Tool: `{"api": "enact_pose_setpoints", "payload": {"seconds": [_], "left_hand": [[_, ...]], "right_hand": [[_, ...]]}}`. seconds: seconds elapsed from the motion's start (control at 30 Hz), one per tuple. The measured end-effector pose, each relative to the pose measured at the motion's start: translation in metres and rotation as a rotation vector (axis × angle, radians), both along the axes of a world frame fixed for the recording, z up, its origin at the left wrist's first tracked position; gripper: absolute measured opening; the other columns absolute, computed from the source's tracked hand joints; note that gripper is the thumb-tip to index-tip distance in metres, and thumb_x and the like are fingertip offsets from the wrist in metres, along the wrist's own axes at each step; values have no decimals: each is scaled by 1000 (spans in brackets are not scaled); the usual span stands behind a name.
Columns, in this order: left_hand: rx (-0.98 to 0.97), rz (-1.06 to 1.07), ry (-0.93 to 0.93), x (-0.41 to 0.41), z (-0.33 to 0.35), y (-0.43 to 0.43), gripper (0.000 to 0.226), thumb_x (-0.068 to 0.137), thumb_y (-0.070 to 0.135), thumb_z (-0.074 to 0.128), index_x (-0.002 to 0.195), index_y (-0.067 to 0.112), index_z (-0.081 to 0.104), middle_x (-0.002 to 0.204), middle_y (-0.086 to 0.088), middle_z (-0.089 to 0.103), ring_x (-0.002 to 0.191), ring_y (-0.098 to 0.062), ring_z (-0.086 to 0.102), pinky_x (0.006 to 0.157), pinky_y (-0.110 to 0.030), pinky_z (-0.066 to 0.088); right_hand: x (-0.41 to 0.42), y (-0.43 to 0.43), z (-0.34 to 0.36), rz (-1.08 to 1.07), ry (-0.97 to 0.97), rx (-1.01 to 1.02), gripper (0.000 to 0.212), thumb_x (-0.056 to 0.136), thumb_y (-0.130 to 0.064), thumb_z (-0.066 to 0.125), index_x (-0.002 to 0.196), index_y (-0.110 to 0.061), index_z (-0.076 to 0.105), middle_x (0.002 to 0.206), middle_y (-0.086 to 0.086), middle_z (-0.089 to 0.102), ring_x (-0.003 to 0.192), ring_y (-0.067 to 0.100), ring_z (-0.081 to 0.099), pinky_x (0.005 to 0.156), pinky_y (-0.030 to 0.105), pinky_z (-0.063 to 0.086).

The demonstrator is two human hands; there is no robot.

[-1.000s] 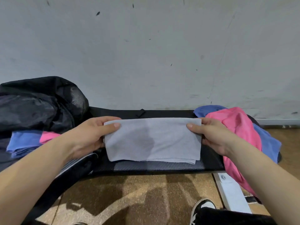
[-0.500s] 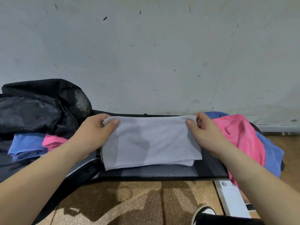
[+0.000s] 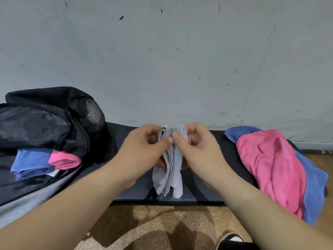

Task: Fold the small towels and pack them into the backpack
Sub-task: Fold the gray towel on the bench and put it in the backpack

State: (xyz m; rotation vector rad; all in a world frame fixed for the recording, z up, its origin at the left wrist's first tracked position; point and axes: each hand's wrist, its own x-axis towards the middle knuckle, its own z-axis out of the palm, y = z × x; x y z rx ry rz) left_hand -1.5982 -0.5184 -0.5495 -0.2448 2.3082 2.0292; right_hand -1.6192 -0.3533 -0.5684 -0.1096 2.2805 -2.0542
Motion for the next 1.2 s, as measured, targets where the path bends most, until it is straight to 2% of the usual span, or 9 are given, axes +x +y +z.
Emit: {"api": "enact_pose_setpoints", "payload": {"seconds": [0.17,0.27,0.47,0.6,0.67,0.8,0.9,1.07,1.2], "left_hand": [[6,-102,15,3,2,3,22,101,11,65,107,24,80,94,-7,81,86,-23,80,73,-37,66],[95,-193,-42,3,5,2,29,103,6,59,112,23,81,95,-2,78,86,-17,73,80,-39,65],[175,-283,-101,7,9,0,42,99,-11,56,129,14,71,114,-16,76,92,-21,73,69,-34,61],[-158,78,40,-4,5,-13,20,94,10,72,112,19,73,96,-8,79,68,-13,71,61,-32,60],[-300,170,98,-11,2,-25,38,84,27,85,119,27,69,102,4,74,76,-6,69,70,-23,58],[39,4,-116,-12,-5,-31,97,64,44,98,148,25,54,134,9,67,117,-6,69,102,-28,53],[331,-140,-216,-8,-5,-26,55,78,25,86,129,9,72,123,-9,78,118,-29,73,103,-42,56],[-15,9,-140,-7,-12,-20,17,88,24,83,102,14,80,97,-3,83,82,-11,77,61,-20,54],[-427,115,-57,-11,-22,-21,32,82,45,80,83,14,70,79,-1,75,69,-12,67,61,-32,53]], "right_hand": [[0,-2,5,29,-144,-115,20,96,-30,74,98,-11,65,82,18,66,72,29,70,66,47,62],[1,1,9,65,-218,-165,34,90,-34,79,106,-7,66,98,29,69,83,37,77,81,62,62],[-3,9,3,23,-200,-178,37,86,-19,84,111,-2,63,112,24,74,92,25,73,89,43,60],[-10,20,6,73,-214,-233,9,95,-10,72,100,-9,64,92,12,76,83,19,72,74,33,60],[-12,28,11,164,-249,-314,7,97,-7,66,100,-12,63,90,7,75,80,19,73,71,32,60],[-13,39,14,270,-262,-436,11,94,-13,62,106,-12,62,95,6,73,87,18,72,78,32,61],[-15,39,10,227,-276,-449,14,98,-17,61,111,-13,63,103,8,74,94,20,72,87,37,60],[-15,33,-3,94,-87,-3,17,98,-39,67,103,-24,64,97,8,73,88,16,67,88,49,56],[-6,17,-7,151,33,238,27,93,-45,70,101,-22,58,80,-1,65,70,10,57,68,38,50]]}}
